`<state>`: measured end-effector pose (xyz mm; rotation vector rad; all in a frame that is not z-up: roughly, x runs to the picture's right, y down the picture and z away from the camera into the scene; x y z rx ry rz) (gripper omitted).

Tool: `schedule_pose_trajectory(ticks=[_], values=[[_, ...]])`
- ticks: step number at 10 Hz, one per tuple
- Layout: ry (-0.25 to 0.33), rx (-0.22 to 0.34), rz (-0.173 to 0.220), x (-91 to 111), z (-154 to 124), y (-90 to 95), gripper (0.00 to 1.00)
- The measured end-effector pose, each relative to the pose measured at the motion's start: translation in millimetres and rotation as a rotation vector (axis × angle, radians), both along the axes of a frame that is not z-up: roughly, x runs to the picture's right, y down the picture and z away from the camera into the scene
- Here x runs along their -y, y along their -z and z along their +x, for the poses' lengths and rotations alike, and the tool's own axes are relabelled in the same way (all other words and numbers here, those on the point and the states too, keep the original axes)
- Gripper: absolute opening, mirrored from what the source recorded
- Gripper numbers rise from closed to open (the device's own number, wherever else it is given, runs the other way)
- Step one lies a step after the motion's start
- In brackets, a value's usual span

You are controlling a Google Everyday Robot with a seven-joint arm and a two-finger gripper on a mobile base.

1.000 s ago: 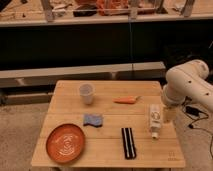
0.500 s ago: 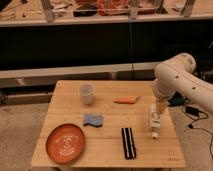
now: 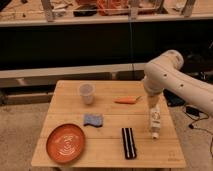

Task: Place the ceramic cup in the ceramic bowl

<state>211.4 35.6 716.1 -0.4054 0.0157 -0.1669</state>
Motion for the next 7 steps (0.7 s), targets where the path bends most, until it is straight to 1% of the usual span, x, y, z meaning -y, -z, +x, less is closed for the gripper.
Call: schedule_pose_trajectory(ticks=[1,3,5,7], values=[[0.019,0.011,0.016,3,-2,0.0,0.80],[0.063,0.039,0.042,12,-21,-7.4,0.80],[0.086,0.060,0.062,19,-40,-12.8,0.80],[0.118,0.084,0.098,26,-49,-17.8,0.80]])
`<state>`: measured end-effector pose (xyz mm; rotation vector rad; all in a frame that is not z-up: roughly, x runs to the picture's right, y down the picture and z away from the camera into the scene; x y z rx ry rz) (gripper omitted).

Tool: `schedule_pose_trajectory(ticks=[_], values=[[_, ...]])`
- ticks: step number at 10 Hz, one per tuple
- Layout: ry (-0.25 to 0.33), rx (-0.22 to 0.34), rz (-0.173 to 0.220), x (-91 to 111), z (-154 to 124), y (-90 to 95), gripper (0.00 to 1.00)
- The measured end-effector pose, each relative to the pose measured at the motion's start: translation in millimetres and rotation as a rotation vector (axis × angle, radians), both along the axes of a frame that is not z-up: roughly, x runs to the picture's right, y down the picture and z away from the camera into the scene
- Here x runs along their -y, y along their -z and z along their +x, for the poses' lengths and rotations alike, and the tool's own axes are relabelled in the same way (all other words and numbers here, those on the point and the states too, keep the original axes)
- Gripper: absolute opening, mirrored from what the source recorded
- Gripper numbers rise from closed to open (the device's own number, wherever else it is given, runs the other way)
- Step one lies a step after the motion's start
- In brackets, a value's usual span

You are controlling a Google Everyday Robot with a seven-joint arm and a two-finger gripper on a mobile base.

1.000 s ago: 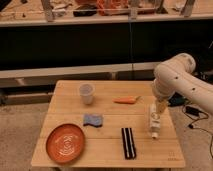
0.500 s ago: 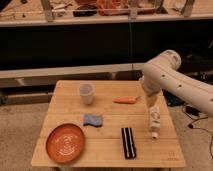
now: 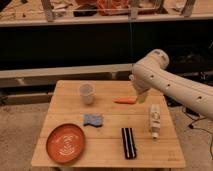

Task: Place the ceramic cup in the ceramic bowl

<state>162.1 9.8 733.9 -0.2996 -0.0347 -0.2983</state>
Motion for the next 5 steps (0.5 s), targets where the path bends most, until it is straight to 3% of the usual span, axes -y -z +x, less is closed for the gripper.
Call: schedule_pose_trajectory(ticks=[4,5], values=[[0.039,0.044,0.039,11,-21,-9.3,0.80],[0.057,0.068,0.057,17,-37,-13.8,0.80]])
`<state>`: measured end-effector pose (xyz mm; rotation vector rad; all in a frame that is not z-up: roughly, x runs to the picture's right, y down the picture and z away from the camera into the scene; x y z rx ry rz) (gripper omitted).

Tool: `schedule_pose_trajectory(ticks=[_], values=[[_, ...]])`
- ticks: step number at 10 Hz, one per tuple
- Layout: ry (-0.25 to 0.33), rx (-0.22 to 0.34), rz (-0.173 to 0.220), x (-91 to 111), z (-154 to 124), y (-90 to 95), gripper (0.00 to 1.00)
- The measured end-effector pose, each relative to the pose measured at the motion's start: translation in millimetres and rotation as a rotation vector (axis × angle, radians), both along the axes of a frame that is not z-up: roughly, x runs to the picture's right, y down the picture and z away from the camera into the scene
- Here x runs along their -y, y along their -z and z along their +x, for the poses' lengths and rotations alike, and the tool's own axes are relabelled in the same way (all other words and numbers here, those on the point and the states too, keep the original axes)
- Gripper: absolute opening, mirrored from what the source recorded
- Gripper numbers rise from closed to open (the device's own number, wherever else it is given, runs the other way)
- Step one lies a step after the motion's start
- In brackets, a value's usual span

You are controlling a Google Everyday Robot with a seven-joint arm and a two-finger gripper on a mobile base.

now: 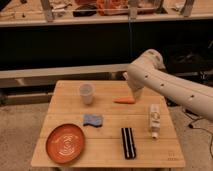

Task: Place the ceramic cup in the ceramic bowl

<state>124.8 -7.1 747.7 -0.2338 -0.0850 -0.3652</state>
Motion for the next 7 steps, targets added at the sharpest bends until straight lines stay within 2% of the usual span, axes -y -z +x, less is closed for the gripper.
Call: schedule_pose_trajectory(ticks=[7], values=[[0.031,0.093,0.062,18,-37,-13.6,0.80]])
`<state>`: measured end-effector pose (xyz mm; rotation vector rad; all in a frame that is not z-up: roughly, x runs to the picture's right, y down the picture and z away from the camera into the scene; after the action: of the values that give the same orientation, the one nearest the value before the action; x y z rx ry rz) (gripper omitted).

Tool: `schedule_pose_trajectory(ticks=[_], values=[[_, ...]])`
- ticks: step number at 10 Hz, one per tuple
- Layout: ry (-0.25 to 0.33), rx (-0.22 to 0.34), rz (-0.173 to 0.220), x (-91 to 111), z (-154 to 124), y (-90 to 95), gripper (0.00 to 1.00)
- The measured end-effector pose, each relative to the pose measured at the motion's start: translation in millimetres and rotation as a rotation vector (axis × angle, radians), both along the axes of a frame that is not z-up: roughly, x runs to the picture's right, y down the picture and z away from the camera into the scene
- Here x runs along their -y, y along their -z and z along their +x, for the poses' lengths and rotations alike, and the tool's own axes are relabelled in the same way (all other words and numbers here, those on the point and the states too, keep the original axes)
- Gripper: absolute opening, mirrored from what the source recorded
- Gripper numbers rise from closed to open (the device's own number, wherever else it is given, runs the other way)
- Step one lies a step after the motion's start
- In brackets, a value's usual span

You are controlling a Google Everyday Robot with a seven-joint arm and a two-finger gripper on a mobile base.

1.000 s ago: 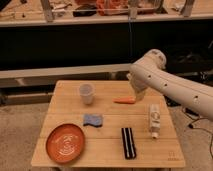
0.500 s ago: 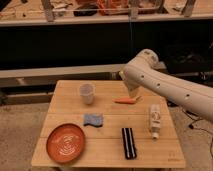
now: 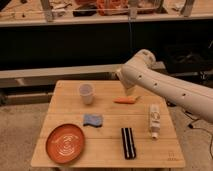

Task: Place the ceramic cup in the ceramic bowl

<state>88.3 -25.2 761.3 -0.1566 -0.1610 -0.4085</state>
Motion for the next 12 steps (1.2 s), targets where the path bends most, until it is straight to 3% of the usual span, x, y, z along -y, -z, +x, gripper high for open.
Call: schedule_pose_trajectory(ticks=[12], values=[[-0.029,0.158,0.070,17,-54,-31.7,0.80]])
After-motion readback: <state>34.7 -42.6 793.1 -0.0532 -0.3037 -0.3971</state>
